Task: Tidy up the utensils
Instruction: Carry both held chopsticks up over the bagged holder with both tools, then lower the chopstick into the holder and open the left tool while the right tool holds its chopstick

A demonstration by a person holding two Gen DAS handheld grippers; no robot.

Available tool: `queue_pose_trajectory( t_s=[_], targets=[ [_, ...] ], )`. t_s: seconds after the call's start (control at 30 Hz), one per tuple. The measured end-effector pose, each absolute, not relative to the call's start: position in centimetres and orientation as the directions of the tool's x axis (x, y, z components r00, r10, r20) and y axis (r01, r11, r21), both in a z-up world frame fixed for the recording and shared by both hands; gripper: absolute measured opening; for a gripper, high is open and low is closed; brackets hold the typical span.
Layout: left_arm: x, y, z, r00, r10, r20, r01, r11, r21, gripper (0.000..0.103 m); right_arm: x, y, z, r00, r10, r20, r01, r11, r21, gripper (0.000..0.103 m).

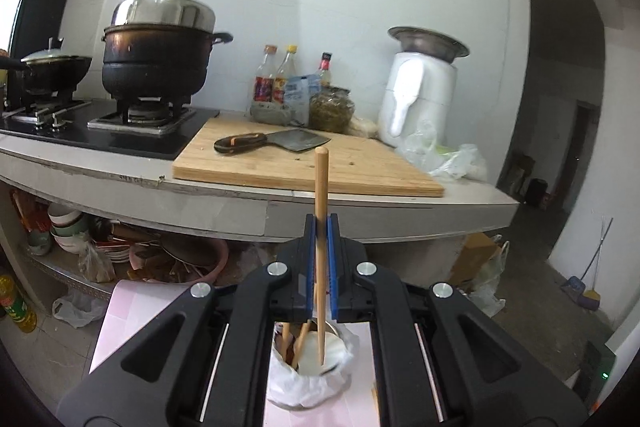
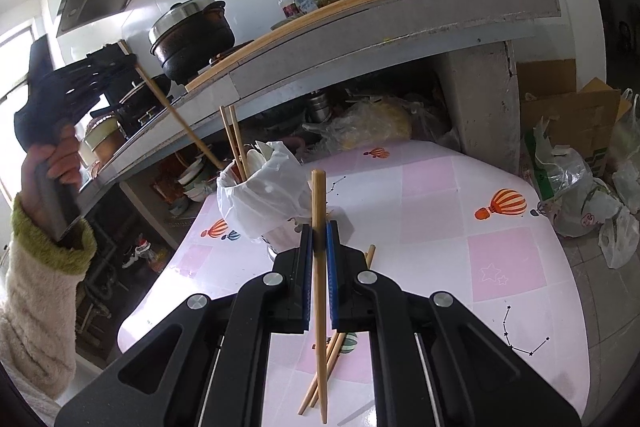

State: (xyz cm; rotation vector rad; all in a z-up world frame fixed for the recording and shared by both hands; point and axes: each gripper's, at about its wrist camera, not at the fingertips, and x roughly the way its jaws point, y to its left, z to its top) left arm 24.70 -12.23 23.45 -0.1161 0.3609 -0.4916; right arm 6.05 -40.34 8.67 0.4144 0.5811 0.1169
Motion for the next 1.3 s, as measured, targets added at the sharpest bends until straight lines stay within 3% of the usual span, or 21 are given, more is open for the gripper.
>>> queue_pose_trajectory(
  t_s=[0.7, 1.1, 1.3],
  targets=[
    [31.1, -14.8, 11.3, 0.747, -0.415, -0.519, 0.384, 0.907, -0.172, 0.005, 7.8, -39.9, 7.4, 0.804, 0.231, -0.548, 0.019, 0.911, 0.412, 0.007],
    [30.4, -14.4, 10.0, 0.763, -0.366, -0.532, 0.368, 0.924, -0.108, 0.006, 7.7, -39.5, 8.8, 0.817, 0.222, -0.533, 0.005, 0.92, 0.391, 0.007],
    [30.3, -14.1, 10.1, 0.765, -0.343, -0.546, 0.352, 0.931, -0.091, 0.006, 8.9, -39.2, 12.0, 0.844, 0.245, -0.478, -0.055, 0.925, 0.376, 0.007]
  ],
)
